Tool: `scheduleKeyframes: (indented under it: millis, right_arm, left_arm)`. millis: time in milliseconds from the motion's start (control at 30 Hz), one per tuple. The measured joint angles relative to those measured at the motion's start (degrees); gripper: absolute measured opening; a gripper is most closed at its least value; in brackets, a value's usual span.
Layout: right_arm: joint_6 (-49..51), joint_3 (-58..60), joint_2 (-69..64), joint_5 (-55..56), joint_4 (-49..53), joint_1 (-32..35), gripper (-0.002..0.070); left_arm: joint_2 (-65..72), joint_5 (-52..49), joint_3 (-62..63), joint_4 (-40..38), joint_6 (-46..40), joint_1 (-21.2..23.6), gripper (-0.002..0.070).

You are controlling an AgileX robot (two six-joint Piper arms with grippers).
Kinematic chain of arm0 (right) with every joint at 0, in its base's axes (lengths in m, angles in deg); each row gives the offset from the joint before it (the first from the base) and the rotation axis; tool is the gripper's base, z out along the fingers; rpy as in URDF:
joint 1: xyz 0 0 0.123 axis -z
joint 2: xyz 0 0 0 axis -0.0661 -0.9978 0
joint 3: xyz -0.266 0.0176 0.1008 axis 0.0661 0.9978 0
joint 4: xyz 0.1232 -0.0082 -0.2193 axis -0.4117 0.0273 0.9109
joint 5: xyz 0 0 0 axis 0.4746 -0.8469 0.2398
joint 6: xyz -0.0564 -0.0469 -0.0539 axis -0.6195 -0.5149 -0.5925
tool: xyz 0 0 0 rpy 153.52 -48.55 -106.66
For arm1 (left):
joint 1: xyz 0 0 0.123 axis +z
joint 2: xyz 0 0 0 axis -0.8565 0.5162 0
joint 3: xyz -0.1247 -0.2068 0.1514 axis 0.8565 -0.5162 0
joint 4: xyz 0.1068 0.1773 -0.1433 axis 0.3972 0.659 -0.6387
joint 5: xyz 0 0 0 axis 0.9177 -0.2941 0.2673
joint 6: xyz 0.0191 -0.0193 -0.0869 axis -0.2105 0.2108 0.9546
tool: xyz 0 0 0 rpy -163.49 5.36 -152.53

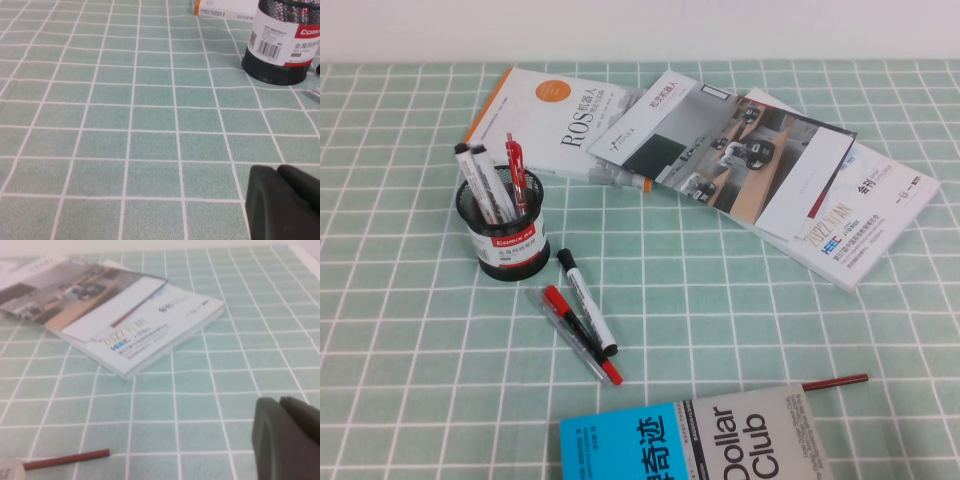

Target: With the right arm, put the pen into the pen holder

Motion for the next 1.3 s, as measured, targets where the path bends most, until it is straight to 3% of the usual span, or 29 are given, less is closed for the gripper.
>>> scheduleKeyframes:
  millis: [300,667,933,1300]
  right_arm:
    - [0.00,3.95,10.78,0.91,-0.62,0.05,-0.0019]
    - [0.14,3.99,10.96,0.40,-1.59,0.05,-0.0019]
    - [-14.43,3.99,10.96,-7.46,-12.98,0.05,-0.0019]
    - [-16.41,4.08,10.96,-8.25,-15.13,0.05,-0.0019]
  left_arm:
    - [0.00,0.00,0.00,0.00,0.00,0.00,-0.0006]
    - [0.00,0.00,0.00,0.00,0.00,0.00,-0.0006]
    - [0.00,0.00,0.00,0.00,0.00,0.00,-0.0006]
    - [0.00,0.00,0.00,0.00,0.00,0.00,-0.0006]
